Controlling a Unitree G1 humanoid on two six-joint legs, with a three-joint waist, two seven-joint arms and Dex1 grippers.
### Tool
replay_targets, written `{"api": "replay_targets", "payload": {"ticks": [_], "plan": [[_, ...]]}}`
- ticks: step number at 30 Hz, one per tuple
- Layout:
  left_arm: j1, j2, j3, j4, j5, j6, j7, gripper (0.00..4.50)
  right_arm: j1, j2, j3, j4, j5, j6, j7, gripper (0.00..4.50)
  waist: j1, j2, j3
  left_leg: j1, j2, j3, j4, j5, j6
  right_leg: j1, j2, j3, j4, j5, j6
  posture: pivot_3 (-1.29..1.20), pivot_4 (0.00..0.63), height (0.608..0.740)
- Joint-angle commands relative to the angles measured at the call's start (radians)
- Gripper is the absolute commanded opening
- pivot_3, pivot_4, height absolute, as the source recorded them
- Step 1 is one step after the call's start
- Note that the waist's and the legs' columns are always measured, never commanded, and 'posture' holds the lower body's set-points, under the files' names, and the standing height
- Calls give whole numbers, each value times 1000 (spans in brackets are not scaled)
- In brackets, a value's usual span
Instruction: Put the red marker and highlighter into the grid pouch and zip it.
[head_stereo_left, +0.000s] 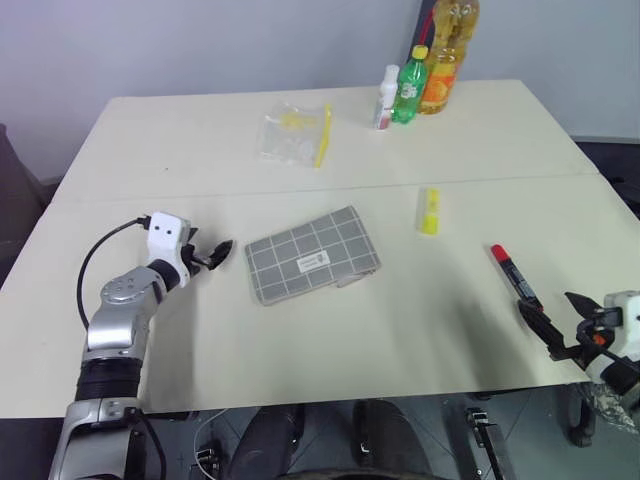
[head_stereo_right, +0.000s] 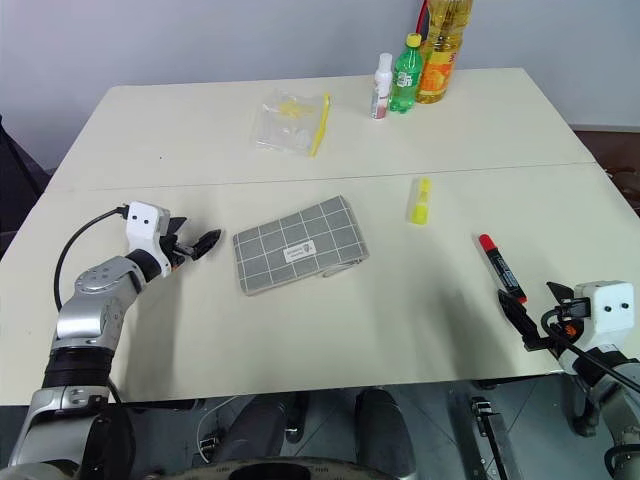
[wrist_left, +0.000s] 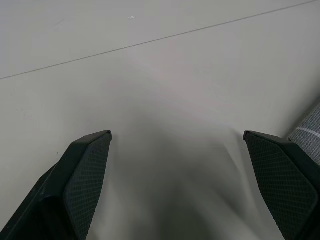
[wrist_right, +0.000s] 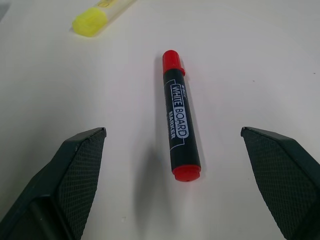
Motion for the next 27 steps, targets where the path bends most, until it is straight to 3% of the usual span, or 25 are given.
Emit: {"api": "replay_targets", "payload": {"ticks": [1,10,14,17,20,27], "plan": [[-20,8,26,-40,-9,-17,13,4454,-5,-7,-2,-40,7,-6,-6,4500,0,0,0,0,0,0,0,0,0,0,0,0,0,0,0,0,150,740],[-4,17,31,-56,-19,-26,8,4454,-133,-87,38,-60,21,30,-6,4500,-2,0,0,0,0,0,0,0,0,0,0,0,0,0,0,0,150,740],[24,25,44,-96,-24,-46,5,4454,-270,-121,133,-73,14,65,-15,4500,-1,0,0,0,0,0,0,0,1,0,0,0,0,0,0,0,150,740],[95,35,45,-158,-16,-83,-11,4454,-426,-115,287,-68,-17,84,-24,4500,-7,0,0,0,0,0,0,1,2,0,0,0,0,0,0,0,150,740],[158,55,29,-212,3,-120,-36,4500,-534,-97,413,-21,-74,79,-35,3727,-3,0,0,0,0,0,0,1,2,-1,0,0,0,0,0,0,150,740],[287,175,-15,-279,110,-327,-139,4500,-780,16,667,197,-241,59,-75,63,-2,-1,1,-2,0,0,1,0,1,-2,-1,0,-1,1,-1,0,150,740]]}}
